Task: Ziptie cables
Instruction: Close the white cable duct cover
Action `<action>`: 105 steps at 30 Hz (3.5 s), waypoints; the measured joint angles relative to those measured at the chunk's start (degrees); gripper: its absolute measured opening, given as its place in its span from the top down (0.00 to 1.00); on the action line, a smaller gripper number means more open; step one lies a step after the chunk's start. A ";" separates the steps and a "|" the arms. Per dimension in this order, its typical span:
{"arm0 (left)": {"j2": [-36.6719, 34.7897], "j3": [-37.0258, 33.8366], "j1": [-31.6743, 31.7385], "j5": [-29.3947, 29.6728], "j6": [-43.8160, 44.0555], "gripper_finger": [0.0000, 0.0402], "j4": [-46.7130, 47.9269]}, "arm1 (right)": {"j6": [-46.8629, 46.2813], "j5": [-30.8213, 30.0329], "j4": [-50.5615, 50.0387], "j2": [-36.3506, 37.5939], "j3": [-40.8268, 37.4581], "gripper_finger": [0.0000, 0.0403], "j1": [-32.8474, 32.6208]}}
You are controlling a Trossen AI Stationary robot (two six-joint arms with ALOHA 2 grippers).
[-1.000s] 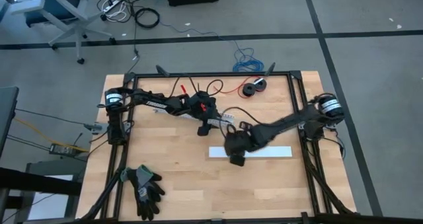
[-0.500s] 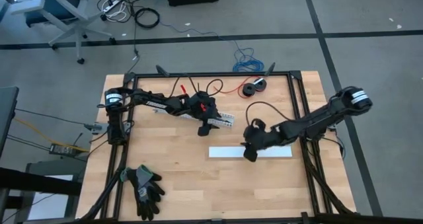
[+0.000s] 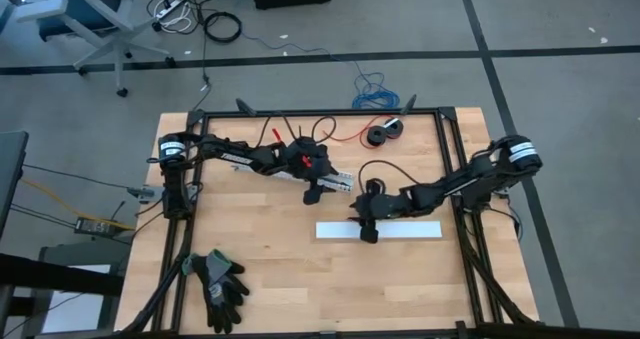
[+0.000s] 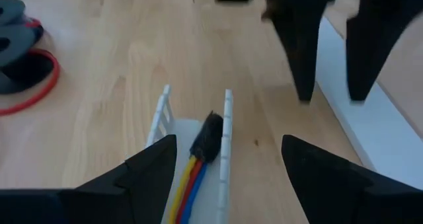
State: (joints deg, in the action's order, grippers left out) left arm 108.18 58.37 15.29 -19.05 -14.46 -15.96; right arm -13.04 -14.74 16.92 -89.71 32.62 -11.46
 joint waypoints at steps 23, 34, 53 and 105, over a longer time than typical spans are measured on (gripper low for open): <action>-0.02 0.00 -0.02 0.00 1.66 0.29 -0.32 | -1.81 7.48 4.21 -3.00 4.22 0.43 0.04; -0.02 0.00 -0.02 0.00 1.75 0.29 0.87 | 0.62 6.55 1.36 -3.00 4.20 0.18 -3.55; -0.02 0.00 -0.02 0.40 1.75 0.29 1.36 | 3.71 3.85 3.88 -14.13 8.93 0.22 -4.56; 9.94 17.63 3.92 -11.44 -13.60 0.29 14.00 | -2.36 4.31 0.10 -14.28 9.35 0.24 -3.83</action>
State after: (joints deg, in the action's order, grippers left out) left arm 118.13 76.00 19.21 -30.49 -28.05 -1.96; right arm -15.40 -10.43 17.02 -103.98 41.98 -15.29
